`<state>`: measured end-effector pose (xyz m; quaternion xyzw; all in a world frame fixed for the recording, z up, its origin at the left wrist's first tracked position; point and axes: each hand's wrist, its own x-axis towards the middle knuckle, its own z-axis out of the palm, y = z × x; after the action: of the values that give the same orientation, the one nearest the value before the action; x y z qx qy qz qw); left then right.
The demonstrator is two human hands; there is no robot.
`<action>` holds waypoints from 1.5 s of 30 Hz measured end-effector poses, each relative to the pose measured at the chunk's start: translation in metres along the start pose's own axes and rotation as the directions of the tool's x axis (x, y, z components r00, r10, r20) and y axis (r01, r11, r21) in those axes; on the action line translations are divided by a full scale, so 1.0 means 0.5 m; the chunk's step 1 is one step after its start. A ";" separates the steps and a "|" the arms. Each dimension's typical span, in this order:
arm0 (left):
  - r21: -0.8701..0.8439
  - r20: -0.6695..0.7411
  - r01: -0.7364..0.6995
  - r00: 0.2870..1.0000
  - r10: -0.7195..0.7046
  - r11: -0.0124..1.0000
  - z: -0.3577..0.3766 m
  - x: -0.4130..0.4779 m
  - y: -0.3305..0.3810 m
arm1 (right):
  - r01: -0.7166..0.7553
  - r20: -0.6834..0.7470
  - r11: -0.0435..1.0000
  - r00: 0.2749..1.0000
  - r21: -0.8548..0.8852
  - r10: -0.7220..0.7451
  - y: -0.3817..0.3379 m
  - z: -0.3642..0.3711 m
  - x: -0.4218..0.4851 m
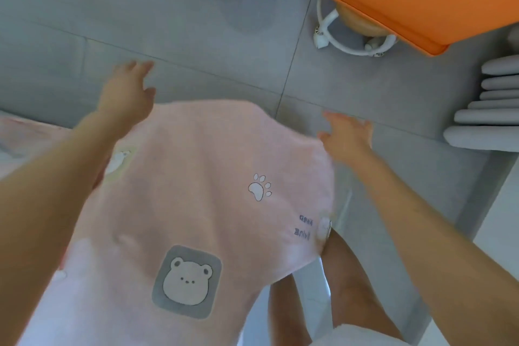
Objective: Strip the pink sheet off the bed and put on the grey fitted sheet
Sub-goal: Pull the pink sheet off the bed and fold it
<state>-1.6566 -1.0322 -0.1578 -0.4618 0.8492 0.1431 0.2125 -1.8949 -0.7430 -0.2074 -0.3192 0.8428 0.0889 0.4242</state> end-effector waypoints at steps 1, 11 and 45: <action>-0.008 0.003 0.027 1.000 -0.027 1.000 0.007 -0.027 -0.011 | 0.021 0.003 0.998 1.000 0.052 -0.022 -0.007 0.002 -0.017; -0.028 0.065 0.564 0.825 -0.562 0.825 0.009 -0.420 -0.164 | 0.344 -0.055 0.924 0.939 0.169 -0.339 -0.140 -0.104 -0.209; -0.858 0.509 0.080 0.257 -0.822 -0.506 -0.239 -0.383 -0.364 | 0.927 0.168 0.374 0.367 0.009 -0.915 -0.976 -0.053 -0.323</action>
<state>-1.4376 -1.0427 0.0319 -0.8364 0.0619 0.3911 -0.3791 -1.5424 -1.0604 -0.0074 -0.7457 0.4833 -0.1035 0.4468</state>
